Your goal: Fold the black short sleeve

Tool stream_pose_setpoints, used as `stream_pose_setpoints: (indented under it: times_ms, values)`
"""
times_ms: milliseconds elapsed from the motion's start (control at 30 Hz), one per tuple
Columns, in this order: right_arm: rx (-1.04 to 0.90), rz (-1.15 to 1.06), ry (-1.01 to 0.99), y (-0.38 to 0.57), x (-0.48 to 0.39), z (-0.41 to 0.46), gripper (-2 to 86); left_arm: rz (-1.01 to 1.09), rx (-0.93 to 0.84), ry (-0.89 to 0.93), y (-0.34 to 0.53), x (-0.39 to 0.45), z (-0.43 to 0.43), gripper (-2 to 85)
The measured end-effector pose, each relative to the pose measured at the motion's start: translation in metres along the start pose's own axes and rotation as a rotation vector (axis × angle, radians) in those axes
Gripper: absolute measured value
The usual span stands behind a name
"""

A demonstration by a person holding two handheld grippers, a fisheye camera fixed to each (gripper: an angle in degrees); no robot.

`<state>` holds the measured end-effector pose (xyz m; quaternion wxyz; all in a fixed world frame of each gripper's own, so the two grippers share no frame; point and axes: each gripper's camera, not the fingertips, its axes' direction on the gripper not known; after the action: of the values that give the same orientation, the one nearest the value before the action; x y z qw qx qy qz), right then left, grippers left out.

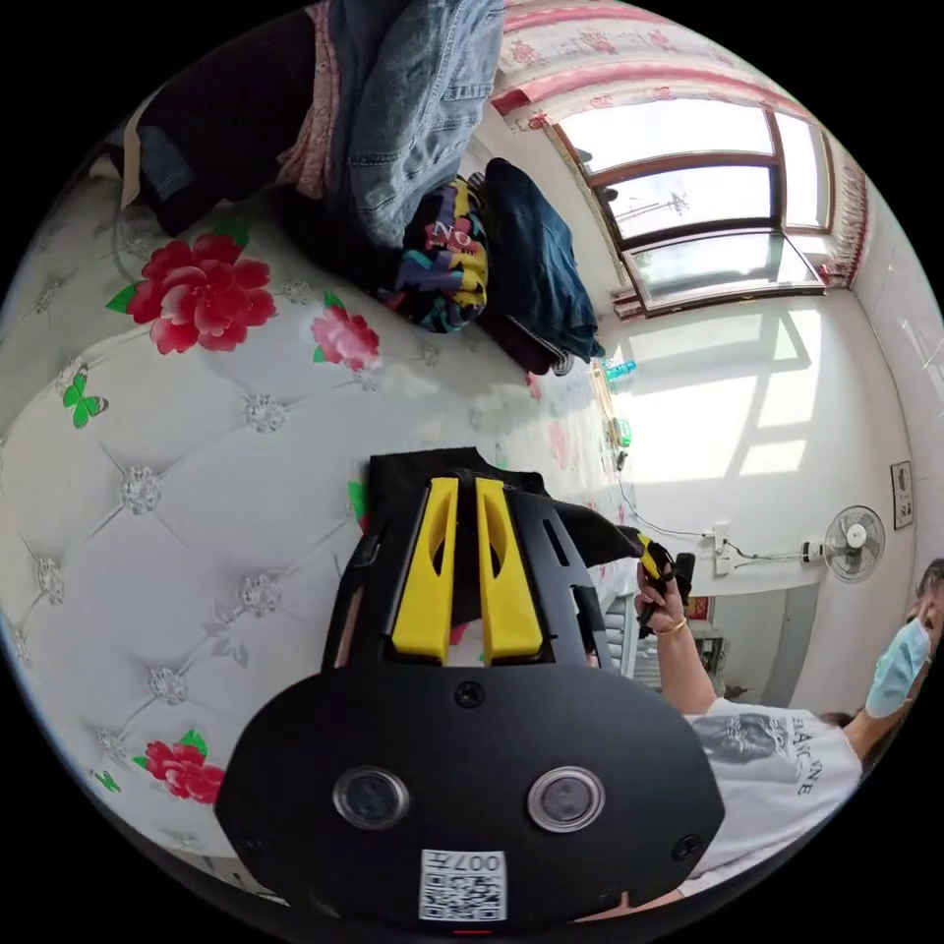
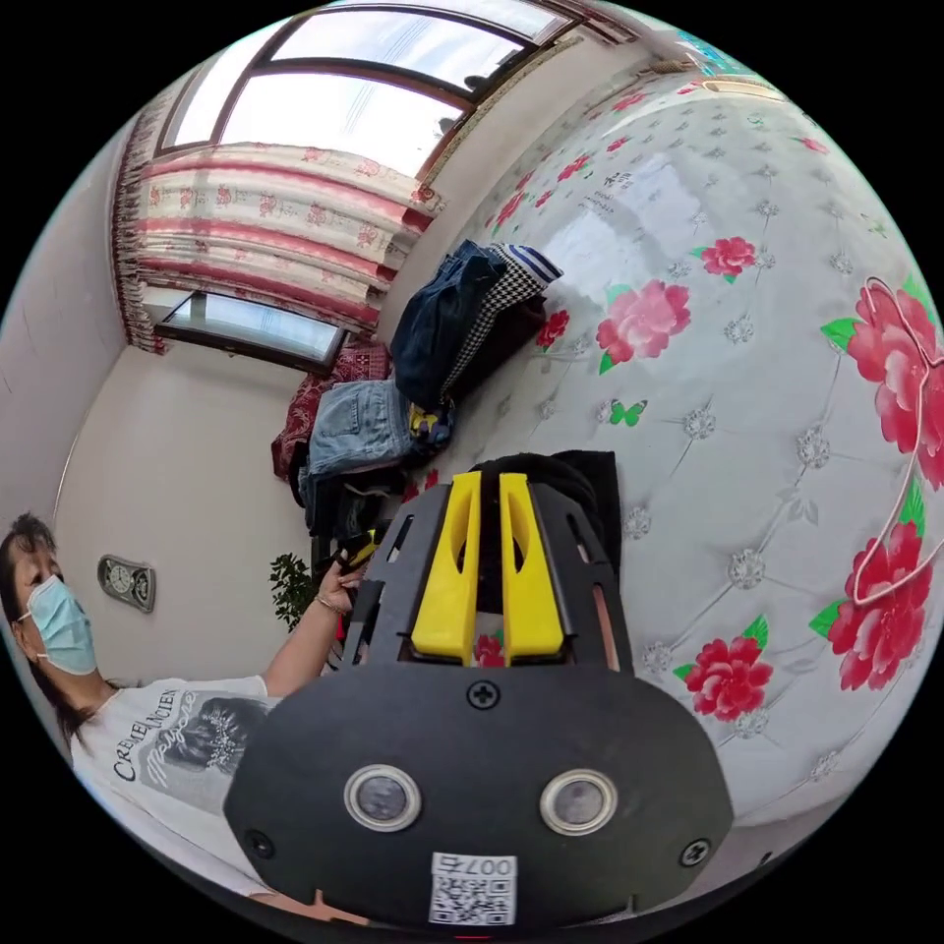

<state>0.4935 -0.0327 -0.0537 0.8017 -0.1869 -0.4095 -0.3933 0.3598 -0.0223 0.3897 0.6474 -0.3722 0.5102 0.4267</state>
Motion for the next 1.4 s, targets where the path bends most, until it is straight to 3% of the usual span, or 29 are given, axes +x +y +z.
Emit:
stream_pose_setpoints:
  times_ms: [167, 533, 733, 900, 1067, 1167, 1300, 1400]
  values:
    - [0.000, 0.088, 0.087, -0.023, 0.057, 0.033, 2.9, -0.079, 0.039, -0.182, -0.023, -0.003, 0.012, 7.5]
    - [0.031, 0.410, 0.018, 0.107, 0.187, 0.028, 6.7, -0.149, 0.002, -0.162, 0.080, -0.014, -0.013, 8.6]
    - [0.060, 0.381, 0.029, 0.099, 0.190, 0.067, 4.5, -0.233, 0.037, -0.087, 0.093, -0.025, -0.023, 8.8]
    - [-0.008, 0.155, 0.111, 0.047, 0.138, 0.095, 1.0, -0.259, 0.060, -0.039, 0.098, -0.029, -0.039, 8.8]
    - [-0.207, -0.459, 0.156, 0.033, -0.025, 0.188, 0.3, -0.268, 0.092, -0.005, 0.114, -0.039, -0.063, 8.8]
    - [-0.389, -0.676, 0.059, 0.080, -0.088, 0.266, 0.8, -0.288, 0.118, 0.017, 0.125, -0.049, -0.073, 8.9]
    - [-0.607, -0.695, -0.013, 0.139, -0.096, 0.352, 2.4, -0.319, 0.144, 0.058, 0.137, -0.061, -0.082, 9.3]
    - [-0.668, -0.514, -0.047, 0.153, -0.057, 0.381, 3.7, -0.331, 0.145, 0.092, 0.143, -0.071, -0.086, 10.0]
